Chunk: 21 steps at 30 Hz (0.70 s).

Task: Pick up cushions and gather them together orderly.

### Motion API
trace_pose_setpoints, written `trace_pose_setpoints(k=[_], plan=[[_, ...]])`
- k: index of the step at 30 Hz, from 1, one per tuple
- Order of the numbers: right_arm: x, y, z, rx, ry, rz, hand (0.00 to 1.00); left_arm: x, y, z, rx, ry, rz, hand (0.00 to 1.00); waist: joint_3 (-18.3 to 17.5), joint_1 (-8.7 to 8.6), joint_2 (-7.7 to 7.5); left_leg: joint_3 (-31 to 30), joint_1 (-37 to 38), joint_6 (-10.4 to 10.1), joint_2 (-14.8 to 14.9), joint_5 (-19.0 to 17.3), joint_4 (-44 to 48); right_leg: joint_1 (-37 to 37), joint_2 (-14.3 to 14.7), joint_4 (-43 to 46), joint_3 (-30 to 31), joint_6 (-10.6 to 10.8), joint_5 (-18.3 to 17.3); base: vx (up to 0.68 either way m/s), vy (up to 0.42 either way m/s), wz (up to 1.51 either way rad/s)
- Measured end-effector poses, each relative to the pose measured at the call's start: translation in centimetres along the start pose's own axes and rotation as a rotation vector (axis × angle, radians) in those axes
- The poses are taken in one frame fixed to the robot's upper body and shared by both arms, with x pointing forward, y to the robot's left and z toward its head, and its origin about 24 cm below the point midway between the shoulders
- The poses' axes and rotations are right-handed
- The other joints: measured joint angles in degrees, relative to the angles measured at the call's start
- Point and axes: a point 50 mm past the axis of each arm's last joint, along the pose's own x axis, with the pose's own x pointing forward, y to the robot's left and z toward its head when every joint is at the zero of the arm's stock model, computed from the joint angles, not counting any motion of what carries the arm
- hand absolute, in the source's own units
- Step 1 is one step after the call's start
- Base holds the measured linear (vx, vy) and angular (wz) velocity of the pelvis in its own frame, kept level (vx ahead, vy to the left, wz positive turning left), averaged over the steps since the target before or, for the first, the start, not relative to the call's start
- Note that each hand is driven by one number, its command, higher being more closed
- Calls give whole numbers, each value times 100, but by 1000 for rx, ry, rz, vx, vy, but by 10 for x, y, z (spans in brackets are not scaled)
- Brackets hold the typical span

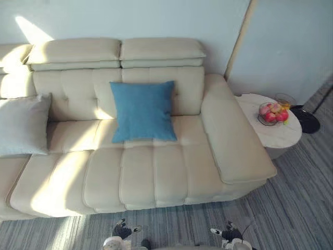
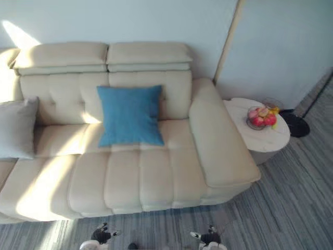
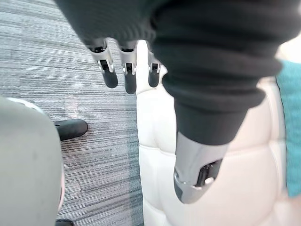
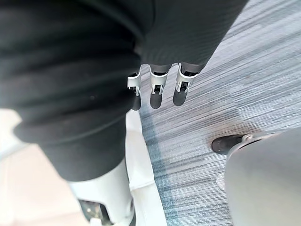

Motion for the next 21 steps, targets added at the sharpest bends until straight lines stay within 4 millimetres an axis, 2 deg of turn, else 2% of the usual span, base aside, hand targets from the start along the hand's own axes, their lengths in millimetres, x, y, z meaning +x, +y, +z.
trace_pose_setpoints(k=[1, 2, 5, 6, 7, 8, 9, 11, 12, 13, 14, 15, 16, 17, 18, 20, 21], plan=[[0, -1, 1, -1, -5, -3, 0, 0, 0, 0, 0, 2, 0, 0, -8, -25, 11, 343, -2, -54, 68, -77, 39, -223, 84, 75, 371, 1, -1, -75, 30, -107], [0, -1, 1, 0, -6, -3, 0, 0, 0, -1, 1, 3, 0, 0, -16, -27, 8, 449, -3, -59, 91, -85, 38, -296, 118, 86, 474, 1, 2, -53, 10, -147], [2, 1, 10, -2, -32, 2, 0, 0, 2, -1, 21, 3, 2, 0, -31, -96, -4, 1465, 19, -198, 223, -236, 56, -877, 422, 104, 1365, -92, 294, -2, -5, -153], [2, 1, 10, -3, -34, 3, 0, 0, 2, -1, 23, 4, 3, 0, -36, -100, -3, 1639, 24, -225, 252, -249, 74, -967, 471, 101, 1461, -66, 381, 65, -47, -180], [3, 2, 14, -7, -42, 8, 0, 0, 3, 0, 31, 4, 4, 0, -29, -113, 27, 2034, 28, -228, 387, -249, 191, -1162, 561, 75, 1278, -141, 617, 79, -113, -193], [4, 6, 18, -16, -52, 19, 0, 1, 6, 1, 43, 2, 10, 0, -4, -123, 84, 2294, 26, -230, 546, -303, 350, -1381, 620, 58, 478, -374, 887, 79, -113, -193], [4, 7, 19, -22, -55, 24, 0, 1, 8, 1, 47, 3, 14, 0, -3, -122, 85, 2324, 35, -230, 584, -307, 381, -1433, 616, 48, 172, -454, 923, 80, -217, -186], [5, 7, 23, -39, -67, 30, 0, 4, 11, 11, 54, -23, 21, 0, 32, -136, 138, 2745, 184, -213, 718, -332, 538, -1555, 414, 196, -2166, -991, 856, 71, -263, -148], [5, 6, 24, -42, -68, 26, 0, 4, 11, 13, 54, -28, 21, 0, 45, -137, 160, 2817, 248, -217, 725, -334, 530, -1555, 387, 254, -2534, -1094, 794, 31, -223, -117], [5, 1, 25, -52, -71, 15, 0, 6, 10, 19, 50, -44, 21, 0, 63, -158, 219, 3022, 444, -256, 763, -358, 520, -1541, 371, 455, -3102, -1293, 607, 25, -165, -77], [6, -1, 25, -55, -74, 11, 0, 6, 10, 22, 49, -52, 19, 0, 78, -162, 286, 3072, 511, -286, 774, -379, 519, -1553, 402, 545, -3168, -1339, 528, 50, -149, -85], [7, -7, 29, -65, -85, -2, 0, 7, 4, 26, 45, -63, 6, 0, 127, -193, 425, 3193, 625, -379, 811, -439, 524, -1559, 502, 682, -3028, -1314, 397, 72, -88, -71], [7, -10, 31, -69, -89, -8, 0, 8, -1, 28, 38, -68, -8, 0, 141, -201, 510, 3246, 698, -393, 886, -448, 637, -1574, 582, 788, -2869, -1248, 240, 89, -75, -66], [7, -10, 31, -69, -88, -7, 0, 7, -3, 28, 37, -68, -12, 0, 140, -205, 513, 3268, 681, -431, 979, -475, 886, -1570, 610, 825, -2789, -1135, 127, 99, -114, -64], [7, -10, 28, -76, -83, -5, 0, 7, -6, 25, 49, -60, -25, 0, 171, -244, 434, 3083, 305, -262, 1564, -649, 2515, -1423, 694, 792, -2570, -1082, -50, 93, -126, -46], [6, -9, 27, -91, -79, 1, 0, 5, -8, 20, 49, -47, -31, 0, 192, -228, 428, 2726, -43, -81, 1964, -701, 3619, -1275, 821, 691, -2405, -1129, -79, 85, -125, -56], [6, -6, 28, -99, -80, 10, 0, 4, -9, 13, 40, -30, -32, 0, 221, -191, 435, 2300, -321, 78, 2110, -918, 4349, -1174, 927, 683, -2207, -1242, -108, 113, -87, -104]])
